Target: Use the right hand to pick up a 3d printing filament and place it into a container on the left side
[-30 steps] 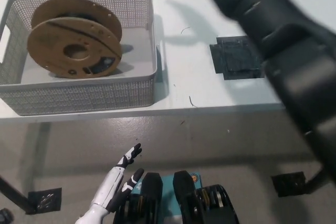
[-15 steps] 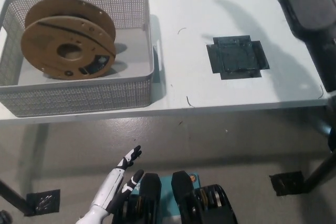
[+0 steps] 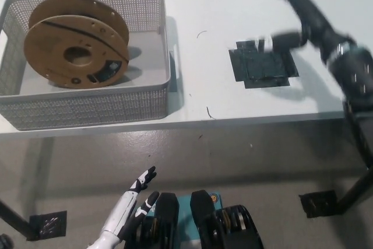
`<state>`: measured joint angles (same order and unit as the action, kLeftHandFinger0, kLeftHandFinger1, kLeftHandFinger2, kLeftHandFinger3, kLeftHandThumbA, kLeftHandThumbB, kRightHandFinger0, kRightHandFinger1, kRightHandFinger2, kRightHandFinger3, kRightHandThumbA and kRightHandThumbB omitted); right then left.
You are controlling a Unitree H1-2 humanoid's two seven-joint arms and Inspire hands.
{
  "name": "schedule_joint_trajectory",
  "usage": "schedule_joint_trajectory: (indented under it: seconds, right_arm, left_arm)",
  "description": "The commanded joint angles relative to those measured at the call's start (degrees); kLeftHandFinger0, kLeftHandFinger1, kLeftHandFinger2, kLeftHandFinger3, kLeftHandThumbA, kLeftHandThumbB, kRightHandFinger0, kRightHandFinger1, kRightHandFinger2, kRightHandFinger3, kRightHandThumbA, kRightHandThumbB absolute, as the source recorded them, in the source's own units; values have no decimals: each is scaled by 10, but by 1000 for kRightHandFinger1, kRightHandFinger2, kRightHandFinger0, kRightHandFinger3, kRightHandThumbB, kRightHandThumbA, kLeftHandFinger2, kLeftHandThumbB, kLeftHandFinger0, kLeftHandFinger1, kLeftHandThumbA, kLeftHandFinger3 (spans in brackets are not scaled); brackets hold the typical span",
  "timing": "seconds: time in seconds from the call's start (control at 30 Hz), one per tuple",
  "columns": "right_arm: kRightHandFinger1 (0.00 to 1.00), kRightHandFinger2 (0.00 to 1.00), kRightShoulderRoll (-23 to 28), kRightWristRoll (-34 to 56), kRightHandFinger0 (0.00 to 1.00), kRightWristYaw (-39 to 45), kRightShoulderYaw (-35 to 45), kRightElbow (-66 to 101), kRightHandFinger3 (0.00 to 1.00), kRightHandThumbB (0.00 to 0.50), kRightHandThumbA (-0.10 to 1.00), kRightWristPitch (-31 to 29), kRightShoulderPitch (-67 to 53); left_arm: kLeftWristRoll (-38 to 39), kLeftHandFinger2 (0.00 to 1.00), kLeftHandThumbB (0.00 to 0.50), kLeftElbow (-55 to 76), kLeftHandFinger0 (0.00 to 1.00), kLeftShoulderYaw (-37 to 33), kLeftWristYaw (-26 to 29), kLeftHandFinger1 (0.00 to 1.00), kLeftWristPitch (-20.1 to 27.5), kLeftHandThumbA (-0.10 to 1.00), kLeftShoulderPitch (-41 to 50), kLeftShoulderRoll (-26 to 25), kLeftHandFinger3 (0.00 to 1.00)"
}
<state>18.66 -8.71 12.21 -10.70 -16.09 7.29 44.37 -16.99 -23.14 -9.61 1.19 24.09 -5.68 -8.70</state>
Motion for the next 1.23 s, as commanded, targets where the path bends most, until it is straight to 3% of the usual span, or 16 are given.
schedule_joint_trajectory:
  seconds: [0.0, 0.17, 0.27, 0.33, 0.37, 0.5, 0.63, 0.8, 1.2]
  right_arm:
    - [1000, 1000, 12, -41, 1000, -25, 72, 674, 1000, 301, 1000, -61, -162]
    - [1000, 1000, -36, -47, 1000, -35, 35, 704, 1000, 348, 982, -97, -219]
    - [1000, 1000, -53, -96, 1000, -58, 31, 680, 1000, 342, 1000, -179, -299]
    - [1000, 1000, -52, -105, 1000, -70, 37, 662, 1000, 299, 1000, -211, -346]
    - [1000, 1000, -67, -110, 1000, -86, 36, 644, 1000, 240, 1000, -224, -381]
    - [1000, 1000, -85, -145, 1000, -119, 38, 582, 1000, 147, 1000, -256, -439]
    - [1000, 1000, -98, -139, 1000, -137, 36, 506, 1000, 143, 1000, -268, -472]
    - [1000, 1000, -125, -107, 1000, -156, 32, 366, 1000, 192, 1000, -290, -487]
    - [1000, 1000, -140, -133, 1000, -176, 14, 129, 1000, 181, 1000, -303, -440]
  left_arm:
    - [33, 1000, 207, 21, 1000, 2, 19, 1000, 28, 1000, -20, 2, 1000]
    - [27, 1000, 200, 22, 1000, -4, 25, 1000, 28, 1000, -13, 2, 1000]
    - [32, 1000, 196, 23, 1000, -4, 27, 1000, 28, 1000, -10, 2, 1000]
    - [31, 1000, 189, 25, 1000, -6, 31, 1000, 28, 1000, -6, 2, 1000]
    - [29, 1000, 203, 26, 1000, -4, 30, 1000, 28, 1000, -4, 3, 1000]
    - [28, 1000, 195, 27, 1000, -3, 30, 1000, 28, 1000, -4, 2, 1000]
    - [38, 1000, 187, 25, 1000, -3, 25, 1000, 28, 1000, -5, 2, 1000]
    - [35, 1000, 185, 26, 1000, -6, 29, 1000, 28, 1000, 0, 3, 1000]
    - [32, 1000, 175, 26, 1000, -7, 35, 1000, 28, 1000, 0, 2, 1000]
